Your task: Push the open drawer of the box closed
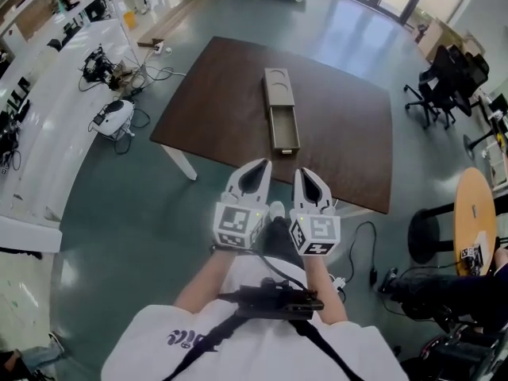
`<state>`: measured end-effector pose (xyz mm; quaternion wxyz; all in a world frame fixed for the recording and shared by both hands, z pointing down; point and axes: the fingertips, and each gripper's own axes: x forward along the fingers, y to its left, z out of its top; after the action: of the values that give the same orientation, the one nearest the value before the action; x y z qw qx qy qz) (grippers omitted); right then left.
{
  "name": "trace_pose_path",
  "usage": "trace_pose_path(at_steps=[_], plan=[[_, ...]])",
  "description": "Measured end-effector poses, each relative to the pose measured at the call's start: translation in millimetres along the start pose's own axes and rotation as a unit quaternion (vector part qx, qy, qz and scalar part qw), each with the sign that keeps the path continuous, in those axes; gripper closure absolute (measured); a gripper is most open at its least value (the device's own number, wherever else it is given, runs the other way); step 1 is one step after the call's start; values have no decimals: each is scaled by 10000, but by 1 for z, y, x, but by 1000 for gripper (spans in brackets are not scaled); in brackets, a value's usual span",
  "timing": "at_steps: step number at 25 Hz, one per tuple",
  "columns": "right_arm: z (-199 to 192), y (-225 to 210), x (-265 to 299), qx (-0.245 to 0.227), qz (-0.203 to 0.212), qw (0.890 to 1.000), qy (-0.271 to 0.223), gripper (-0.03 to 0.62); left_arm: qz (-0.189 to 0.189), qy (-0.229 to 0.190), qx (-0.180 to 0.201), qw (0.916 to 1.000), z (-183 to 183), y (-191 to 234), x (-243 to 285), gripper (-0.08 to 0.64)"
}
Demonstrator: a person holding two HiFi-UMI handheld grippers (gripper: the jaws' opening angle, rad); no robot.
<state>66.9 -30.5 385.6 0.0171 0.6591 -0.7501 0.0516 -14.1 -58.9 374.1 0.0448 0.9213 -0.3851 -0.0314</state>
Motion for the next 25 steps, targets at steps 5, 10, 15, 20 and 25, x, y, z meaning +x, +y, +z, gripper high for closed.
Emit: trace_pose_path(at_steps=[5, 10, 15, 20, 25], plan=[[-48, -38, 27, 134, -110, 9990, 411, 587, 38, 173, 16, 9998, -27, 13, 40, 551], [-103, -77, 48, 483, -376, 9936, 946, 586, 76, 500, 6, 9987, -54, 18, 77, 551], [-141, -99, 76, 613, -389, 9883, 1342, 586, 155, 843, -111, 9963, -87, 25, 112, 551], [-192, -112, 98, 693, -334, 9783, 1926, 586, 192, 1308, -178, 9911, -127, 33, 136, 551], [-237, -115, 123, 746, -187, 9670, 2428, 586, 342, 1563, -108, 9871, -149, 52, 157, 551]])
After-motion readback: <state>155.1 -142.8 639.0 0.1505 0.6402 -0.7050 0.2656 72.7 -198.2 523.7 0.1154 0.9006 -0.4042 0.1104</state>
